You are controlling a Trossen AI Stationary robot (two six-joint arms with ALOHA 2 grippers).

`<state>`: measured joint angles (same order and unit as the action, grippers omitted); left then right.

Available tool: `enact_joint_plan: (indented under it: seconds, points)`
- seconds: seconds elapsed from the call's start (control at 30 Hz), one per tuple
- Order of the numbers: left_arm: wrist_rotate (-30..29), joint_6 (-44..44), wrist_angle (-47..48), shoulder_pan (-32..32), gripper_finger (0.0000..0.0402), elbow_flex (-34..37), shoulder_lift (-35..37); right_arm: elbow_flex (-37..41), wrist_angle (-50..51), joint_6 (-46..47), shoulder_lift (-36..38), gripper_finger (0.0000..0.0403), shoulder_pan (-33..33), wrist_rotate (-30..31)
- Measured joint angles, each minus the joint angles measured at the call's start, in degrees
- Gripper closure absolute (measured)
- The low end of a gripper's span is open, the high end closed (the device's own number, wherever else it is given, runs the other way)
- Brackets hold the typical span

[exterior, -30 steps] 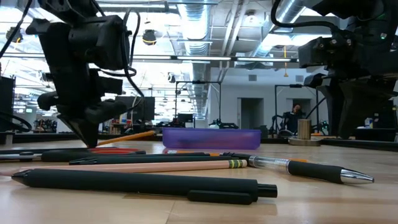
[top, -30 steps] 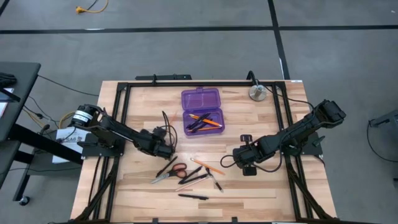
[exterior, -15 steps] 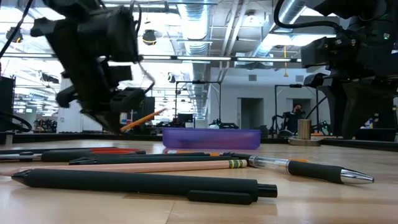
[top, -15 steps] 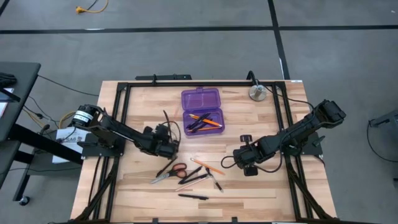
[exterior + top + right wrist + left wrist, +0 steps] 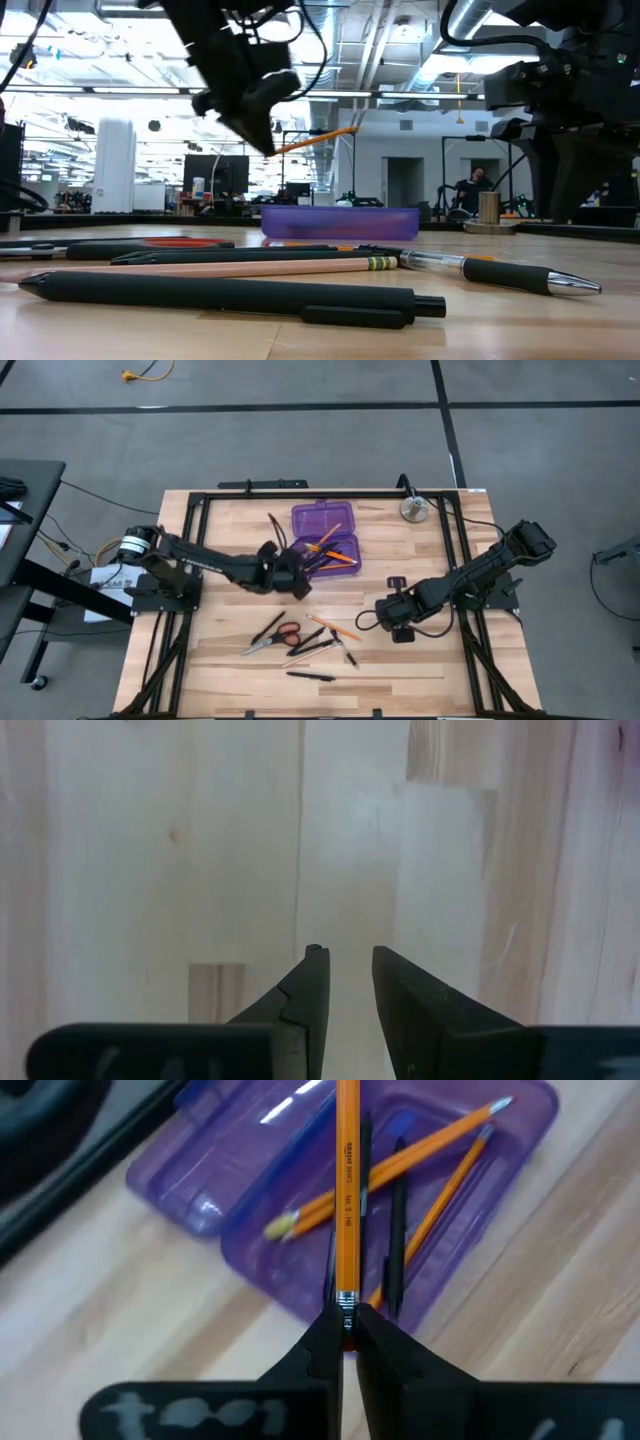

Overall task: Pick & place school supplies into a supply box
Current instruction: Put the yellow pencil into the purple supply box

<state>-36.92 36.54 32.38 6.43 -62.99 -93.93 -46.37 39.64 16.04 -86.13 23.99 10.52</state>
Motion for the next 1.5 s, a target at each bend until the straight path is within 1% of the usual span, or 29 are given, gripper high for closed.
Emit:
enact_joint_plan:
  seconds: [0.1, 0.3, 0.47, 0.53, 0.7, 0.83, 0.93, 1.13, 1.3, 1.4, 1.5]
  points:
    - [3.87, -6.72, -0.02, -3.51, 0.0401, -1.86, 0.02, 0.00, 1.17, 0.54, 0.00, 0.0327, 0.00, 0.00]
    - [12.47, -16.66, -0.50, -10.79, 0.0401, -2.18, -0.47, 0.00, 2.15, 1.57, 0.00, 0.0327, 0.00, -0.08]
    - [18.69, -23.26, -3.77, -12.94, 0.0401, -2.20, -5.07, 0.00, 2.31, 1.63, 0.00, 0.0327, 0.00, -0.13]
    - [20.13, -25.10, -4.33, -13.25, 0.0401, -2.18, -7.82, 0.00, 2.32, 2.00, 0.00, 0.0327, 0.00, -0.14]
    - [20.63, -26.87, -6.33, -13.31, 0.0401, -2.15, -12.04, 0.00, 2.52, 2.03, 0.00, 0.0327, 0.00, -0.21]
    - [20.72, -26.94, -6.92, -13.31, 0.0395, -2.18, -12.22, 0.00, 2.77, 2.05, 0.00, 0.0327, 0.00, -0.61]
    - [20.63, -26.91, -7.03, -13.31, 0.0374, -2.18, -11.87, 0.00, 2.77, 2.05, 0.00, 0.0327, 0.00, -0.72]
    - [21.64, -26.91, -6.97, -13.21, 0.0313, -4.37, -11.74, 0.00, 1.35, 2.24, 0.00, 0.0327, 0.00, -0.74]
    - [21.59, -27.81, -0.66, -12.53, 0.0277, -8.96, -11.74, 0.00, 0.98, 3.13, 0.00, 0.0327, 0.00, -1.46]
    - [21.53, -29.35, 5.29, -11.21, 0.0270, -12.09, -11.74, 0.00, 0.98, 3.56, 0.00, 0.0327, 0.00, -1.48]
    - [21.53, -32.15, 10.26, -8.25, 0.0269, -14.45, -11.72, 0.00, 1.00, 3.60, 0.00, 0.0327, 0.00, -1.51]
